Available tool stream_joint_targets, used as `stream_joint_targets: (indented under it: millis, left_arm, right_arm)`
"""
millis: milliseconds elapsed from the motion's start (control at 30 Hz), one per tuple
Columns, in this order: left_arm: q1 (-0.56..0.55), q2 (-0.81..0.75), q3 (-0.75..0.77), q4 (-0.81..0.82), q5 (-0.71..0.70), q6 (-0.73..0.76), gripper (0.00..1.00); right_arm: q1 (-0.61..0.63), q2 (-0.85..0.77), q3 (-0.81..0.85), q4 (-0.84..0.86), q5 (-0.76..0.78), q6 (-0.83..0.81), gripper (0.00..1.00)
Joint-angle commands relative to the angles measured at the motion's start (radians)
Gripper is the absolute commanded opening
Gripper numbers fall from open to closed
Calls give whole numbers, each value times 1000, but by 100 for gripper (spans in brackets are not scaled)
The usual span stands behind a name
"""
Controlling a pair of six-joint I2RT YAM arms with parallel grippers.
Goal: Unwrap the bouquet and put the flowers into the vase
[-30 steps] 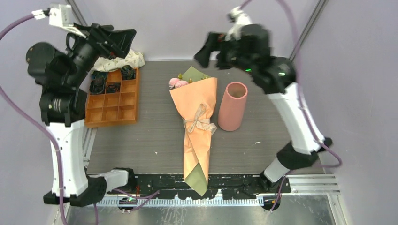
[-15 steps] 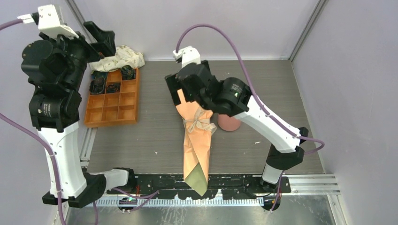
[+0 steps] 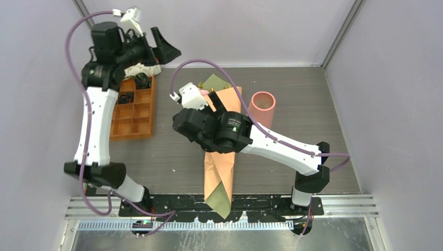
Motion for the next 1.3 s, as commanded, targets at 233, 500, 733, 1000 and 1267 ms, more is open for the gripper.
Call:
stream_joint_targets:
  millis: [233,500,733,1000,1267]
  left_arm:
    - [-252,-153,-250,161,-581,153,100]
    - [-329,-459,-695,475,-313,29,100]
    - [-329,-471,-863,432,-370,-58,97]
    - [-333,-410,-1020,572,-402,-86,91]
    - [-334,-303,-1051,682,-353,-104,84]
  right_arm:
    - [15,-114,-314,192,83,103,99]
    - [15,-170,-547,262,3,227,100]
    - [15,-253,-808,382,-25,316,100]
    - [-10,-222,-937,539,-37,292,97]
    - [-143,-197,-986,622,-128,256,83]
